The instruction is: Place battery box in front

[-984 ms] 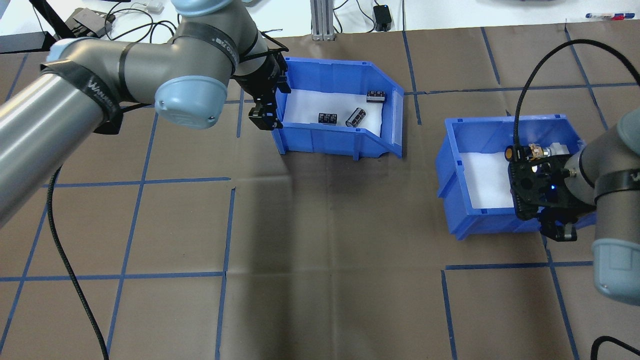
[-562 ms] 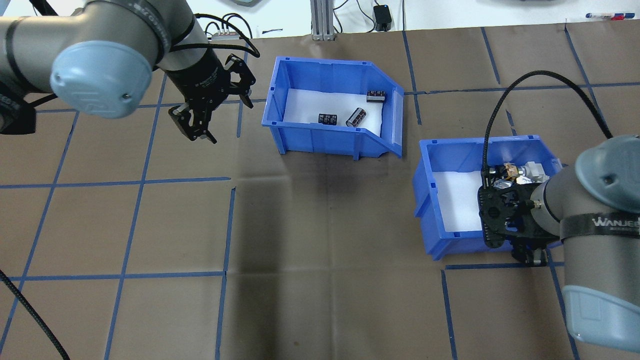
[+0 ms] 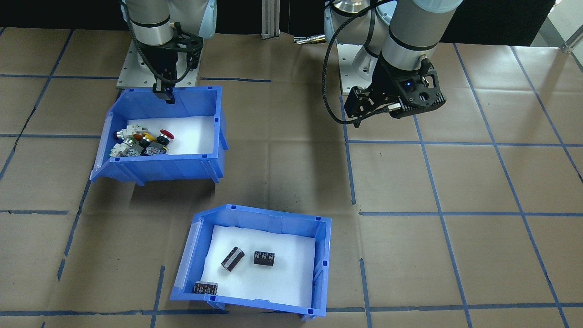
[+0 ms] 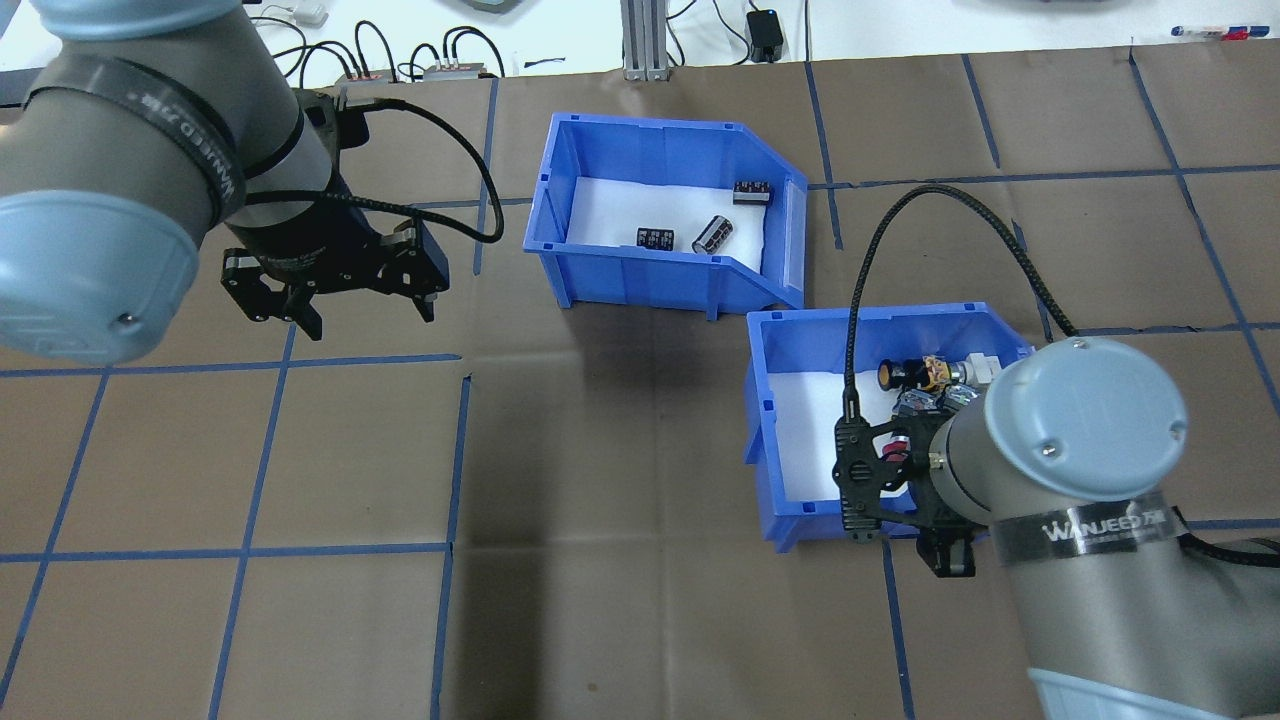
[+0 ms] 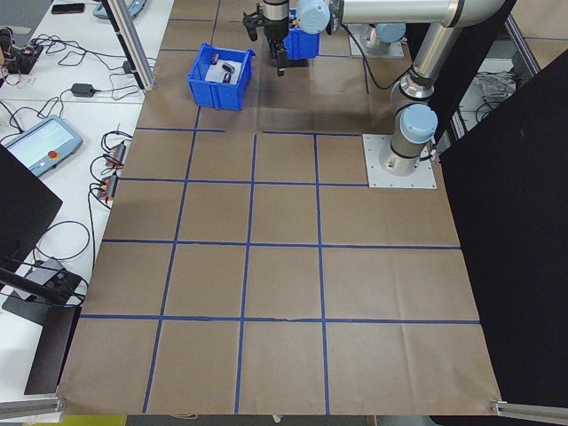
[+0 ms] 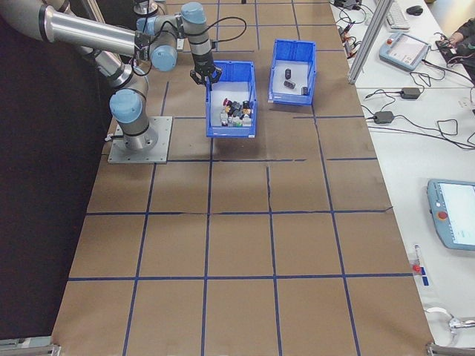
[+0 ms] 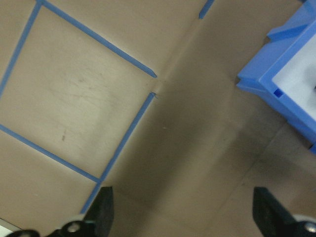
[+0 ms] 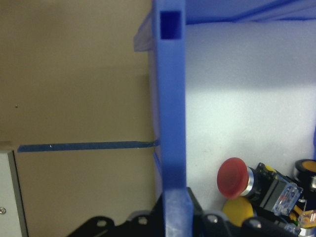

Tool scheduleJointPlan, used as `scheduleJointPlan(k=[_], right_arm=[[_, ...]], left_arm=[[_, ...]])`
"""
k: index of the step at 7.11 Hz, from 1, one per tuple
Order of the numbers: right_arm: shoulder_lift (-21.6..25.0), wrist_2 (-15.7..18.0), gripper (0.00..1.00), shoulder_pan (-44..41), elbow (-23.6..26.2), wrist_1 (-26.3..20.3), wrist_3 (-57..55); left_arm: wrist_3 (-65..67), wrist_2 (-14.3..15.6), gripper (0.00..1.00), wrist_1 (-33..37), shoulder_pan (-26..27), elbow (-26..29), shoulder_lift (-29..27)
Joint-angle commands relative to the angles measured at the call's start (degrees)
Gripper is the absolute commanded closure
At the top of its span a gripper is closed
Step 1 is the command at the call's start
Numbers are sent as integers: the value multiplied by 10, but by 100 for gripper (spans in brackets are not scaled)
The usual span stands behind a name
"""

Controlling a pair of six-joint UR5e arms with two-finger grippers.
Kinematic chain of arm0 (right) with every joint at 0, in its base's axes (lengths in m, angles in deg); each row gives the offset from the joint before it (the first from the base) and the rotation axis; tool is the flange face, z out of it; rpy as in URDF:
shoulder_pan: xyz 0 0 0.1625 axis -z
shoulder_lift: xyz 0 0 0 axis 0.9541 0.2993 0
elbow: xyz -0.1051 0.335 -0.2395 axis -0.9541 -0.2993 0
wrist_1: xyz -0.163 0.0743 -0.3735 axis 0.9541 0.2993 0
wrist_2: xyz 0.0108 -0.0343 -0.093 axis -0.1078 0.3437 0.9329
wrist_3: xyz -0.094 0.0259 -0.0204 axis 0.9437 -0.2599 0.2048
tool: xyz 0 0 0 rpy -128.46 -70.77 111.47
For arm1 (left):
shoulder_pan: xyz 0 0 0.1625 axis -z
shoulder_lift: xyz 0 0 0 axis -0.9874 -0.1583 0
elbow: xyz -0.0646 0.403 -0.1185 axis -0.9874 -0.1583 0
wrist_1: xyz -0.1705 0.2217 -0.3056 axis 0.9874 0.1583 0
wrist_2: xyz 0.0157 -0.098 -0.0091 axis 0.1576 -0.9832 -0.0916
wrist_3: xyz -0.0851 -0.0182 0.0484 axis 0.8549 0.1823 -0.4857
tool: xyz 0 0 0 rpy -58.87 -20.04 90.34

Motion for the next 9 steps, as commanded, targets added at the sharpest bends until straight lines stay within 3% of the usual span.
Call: scheduleJointPlan(k=[1,2,3,4,6,8,9], right_arm=[[-26,12,100,-83,-2,28,-75],[-45,13,100,-113,-3,43,-111],[-71,14,100,-144,-6,72,-141],[-99,31,100,-180,-22,84,-180],[-175,61,100,-244,-69,86,-246],[-210,63,100,-268,-78,114,-287],[-213,63,100,-280,-79,124,-290]], left_arm=[[-126,-2,0,-1,-11,-23,28],[-142,-8,0,1,-11,-19,35],[-151,-40,0,5,-12,-14,45],[-151,-39,0,23,-13,-17,55],[-110,-29,0,25,-12,-19,58],[-110,-26,0,66,-15,-7,58],[-109,19,0,66,-15,4,57]])
